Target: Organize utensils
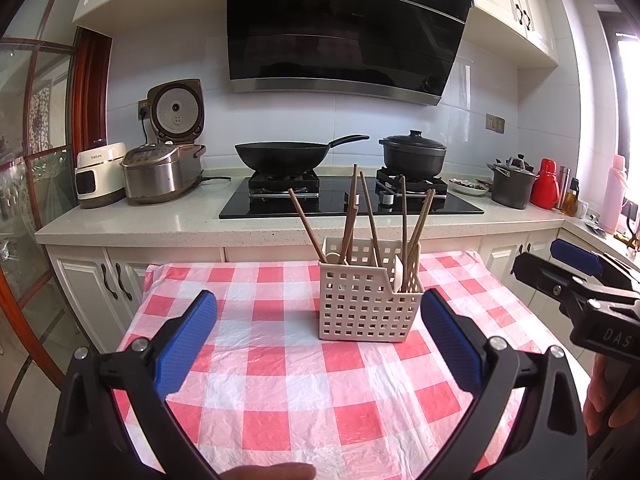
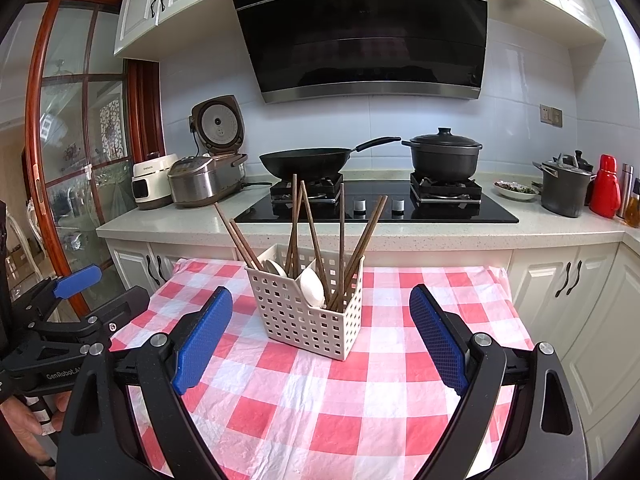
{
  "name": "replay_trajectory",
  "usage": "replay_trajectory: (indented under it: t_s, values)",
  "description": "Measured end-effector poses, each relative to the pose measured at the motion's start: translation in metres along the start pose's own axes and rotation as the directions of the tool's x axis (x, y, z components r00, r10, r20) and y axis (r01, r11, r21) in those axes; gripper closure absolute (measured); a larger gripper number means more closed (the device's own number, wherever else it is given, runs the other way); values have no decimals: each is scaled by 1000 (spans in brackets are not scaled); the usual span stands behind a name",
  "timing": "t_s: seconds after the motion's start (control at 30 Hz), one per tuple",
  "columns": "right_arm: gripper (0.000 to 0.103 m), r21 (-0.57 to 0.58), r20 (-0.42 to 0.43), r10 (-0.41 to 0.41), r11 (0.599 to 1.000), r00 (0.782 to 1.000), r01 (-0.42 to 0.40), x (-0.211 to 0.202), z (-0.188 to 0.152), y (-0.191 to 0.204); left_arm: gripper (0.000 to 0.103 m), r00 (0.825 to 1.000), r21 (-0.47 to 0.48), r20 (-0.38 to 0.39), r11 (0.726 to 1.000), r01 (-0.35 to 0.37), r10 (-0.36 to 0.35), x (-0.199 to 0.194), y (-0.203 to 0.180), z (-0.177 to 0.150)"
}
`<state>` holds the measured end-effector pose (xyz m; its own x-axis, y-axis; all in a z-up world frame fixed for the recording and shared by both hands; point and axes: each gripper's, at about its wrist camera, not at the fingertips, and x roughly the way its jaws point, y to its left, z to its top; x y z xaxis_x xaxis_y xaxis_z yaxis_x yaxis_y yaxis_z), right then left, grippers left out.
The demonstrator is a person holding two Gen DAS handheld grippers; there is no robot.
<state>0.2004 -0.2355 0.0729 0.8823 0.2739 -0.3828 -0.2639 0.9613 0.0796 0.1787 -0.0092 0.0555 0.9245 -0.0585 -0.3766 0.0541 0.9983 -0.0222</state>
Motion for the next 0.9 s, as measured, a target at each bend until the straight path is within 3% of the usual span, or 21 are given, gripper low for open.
replay_trajectory:
  t_s: [0.9]
  values:
    - [18, 6, -2, -4, 1000, 1000, 4, -1, -3, -2, 5, 999, -33, -36, 999, -1, 0, 8, 5, -3]
